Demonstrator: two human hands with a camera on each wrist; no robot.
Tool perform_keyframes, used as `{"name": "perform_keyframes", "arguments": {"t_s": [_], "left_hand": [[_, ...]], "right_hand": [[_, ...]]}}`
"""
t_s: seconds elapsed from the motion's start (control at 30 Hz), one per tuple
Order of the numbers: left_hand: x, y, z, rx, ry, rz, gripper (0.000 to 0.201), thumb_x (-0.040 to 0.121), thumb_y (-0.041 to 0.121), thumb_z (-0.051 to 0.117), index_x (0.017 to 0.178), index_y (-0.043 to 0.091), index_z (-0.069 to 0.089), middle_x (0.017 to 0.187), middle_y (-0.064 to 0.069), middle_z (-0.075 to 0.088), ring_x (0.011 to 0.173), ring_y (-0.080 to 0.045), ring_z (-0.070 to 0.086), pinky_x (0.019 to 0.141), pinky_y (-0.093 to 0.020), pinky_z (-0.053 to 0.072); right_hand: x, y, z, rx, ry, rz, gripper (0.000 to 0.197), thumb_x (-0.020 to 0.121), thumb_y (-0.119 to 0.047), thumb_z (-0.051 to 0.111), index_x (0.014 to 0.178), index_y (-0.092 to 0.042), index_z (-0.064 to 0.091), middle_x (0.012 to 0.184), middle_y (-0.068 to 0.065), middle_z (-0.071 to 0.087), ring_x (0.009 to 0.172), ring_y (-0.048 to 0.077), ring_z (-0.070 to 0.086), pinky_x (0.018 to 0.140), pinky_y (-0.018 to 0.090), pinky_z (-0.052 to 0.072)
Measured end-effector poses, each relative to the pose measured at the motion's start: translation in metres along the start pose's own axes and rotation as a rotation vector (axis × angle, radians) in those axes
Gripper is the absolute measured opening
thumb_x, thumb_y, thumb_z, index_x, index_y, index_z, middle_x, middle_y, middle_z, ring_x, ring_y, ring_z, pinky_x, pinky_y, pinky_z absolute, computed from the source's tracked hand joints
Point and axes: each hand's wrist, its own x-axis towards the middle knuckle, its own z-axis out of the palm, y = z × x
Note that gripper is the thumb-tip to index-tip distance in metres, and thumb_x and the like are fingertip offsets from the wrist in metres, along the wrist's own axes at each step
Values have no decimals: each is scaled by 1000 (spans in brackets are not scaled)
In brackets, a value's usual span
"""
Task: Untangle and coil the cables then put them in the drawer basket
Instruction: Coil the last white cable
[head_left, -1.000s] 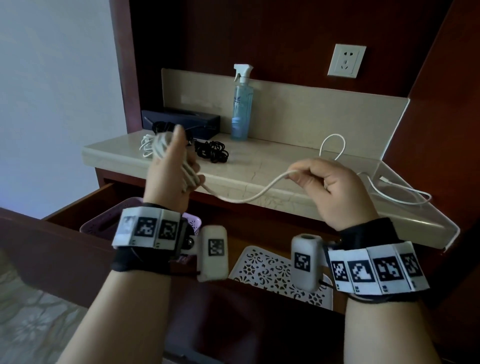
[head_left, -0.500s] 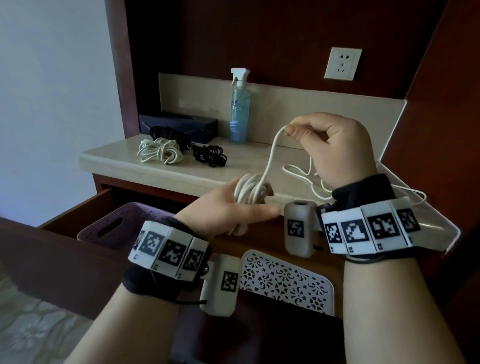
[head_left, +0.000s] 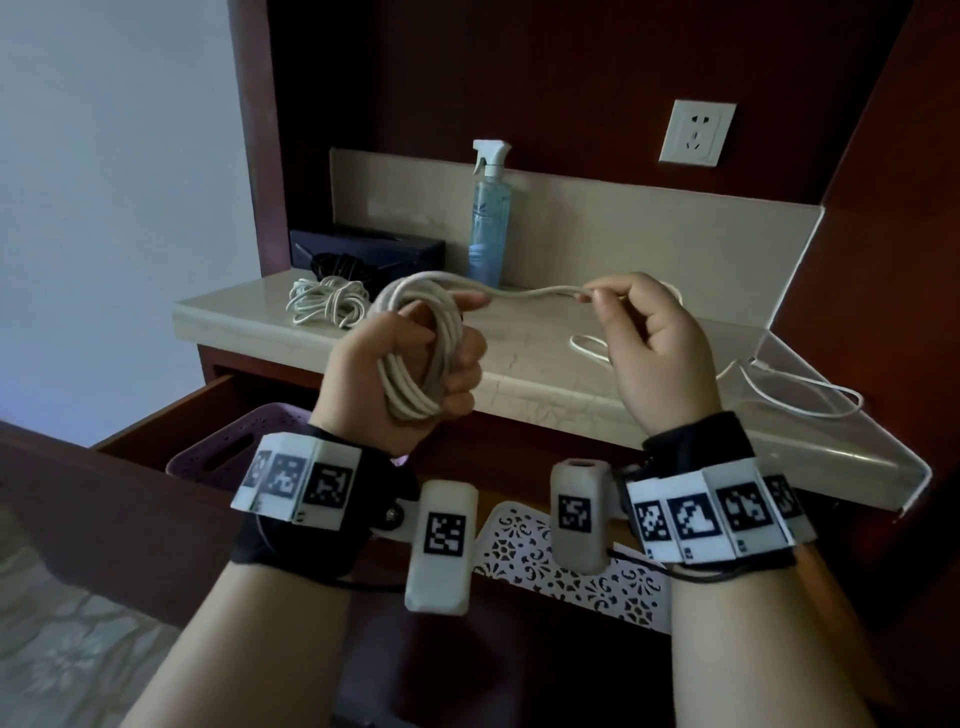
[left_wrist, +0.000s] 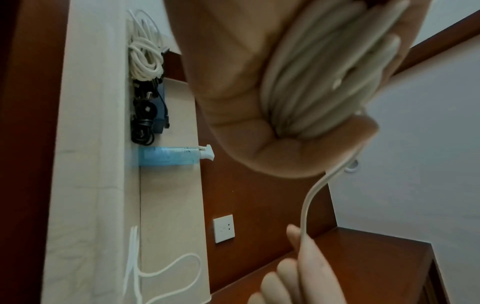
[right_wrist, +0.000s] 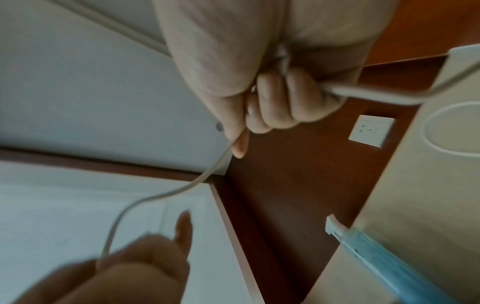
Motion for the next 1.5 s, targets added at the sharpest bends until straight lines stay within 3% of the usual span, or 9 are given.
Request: {"name": "perform_keyframes", "arguments": {"t_s": [0.17,0.33,0.6,0.8,0.9,1.13,1.23,1.37,1.5], "left_hand": [[-1,-12,8,98,-21,-79,63,61,30,77,114,7,53,68,-5,53,54,-13,48,49,-22,43],[0,-10,14,54,71,-10,59,51,13,52,110,9,50,64,-6,52,51,-15,48,48,-20,43],[-3,-3,8,8,322,15,43,73,17,33,105,6,60,72,-5,54,58,-13,51,50,-20,45],[-10,-7,8,-34,323,34,39,84,12,29,89,6,67,97,-11,70,99,-26,65,88,-40,51],[-10,-8,10,-157,282,81,30,74,17,33,86,5,57,81,-13,62,91,-30,65,96,-53,43],[-6,-1,0,-99,514,195,19,87,8,30,85,10,49,73,-5,49,65,-18,51,72,-37,56],[-5,-2,-2,-8,548,213,23,67,6,40,88,11,48,69,-1,46,59,-13,47,57,-25,50],[-4,-5,-1,96,569,168,10,80,2,49,85,10,49,70,-1,48,57,-11,46,50,-23,45],[-6,-12,-1,297,450,28,33,76,41,63,84,11,55,69,1,54,57,-11,51,52,-23,47]], "right_hand": [[5,-4,6,-157,101,-73,15,91,-27,55,83,-18,64,58,-20,49,59,-5,49,55,14,36],[-2,3,5,-339,16,31,20,90,-31,56,80,-17,64,63,-12,57,67,17,58,60,30,45],[-17,-3,4,-402,-224,120,24,88,-38,57,89,-21,73,88,0,72,83,18,64,75,33,52],[-23,-8,2,-412,-293,143,21,89,-39,57,89,-26,73,82,-9,67,80,10,59,71,25,46],[-26,-8,3,-417,-331,151,22,89,-41,55,82,-25,69,69,-10,61,68,8,55,60,23,41],[-30,3,-12,-360,-382,103,18,91,-31,55,94,-20,69,82,-6,63,76,9,55,66,20,41],[-29,1,-19,-376,-334,-40,13,88,-28,60,89,-18,69,76,-8,61,73,11,55,64,21,40],[-26,-7,-20,-287,-267,-250,24,87,-36,53,89,-18,69,70,-10,53,66,8,46,58,28,39],[-21,-24,-9,-164,-268,-330,30,89,-36,48,90,-16,70,67,-7,47,63,11,44,55,33,41]]}}
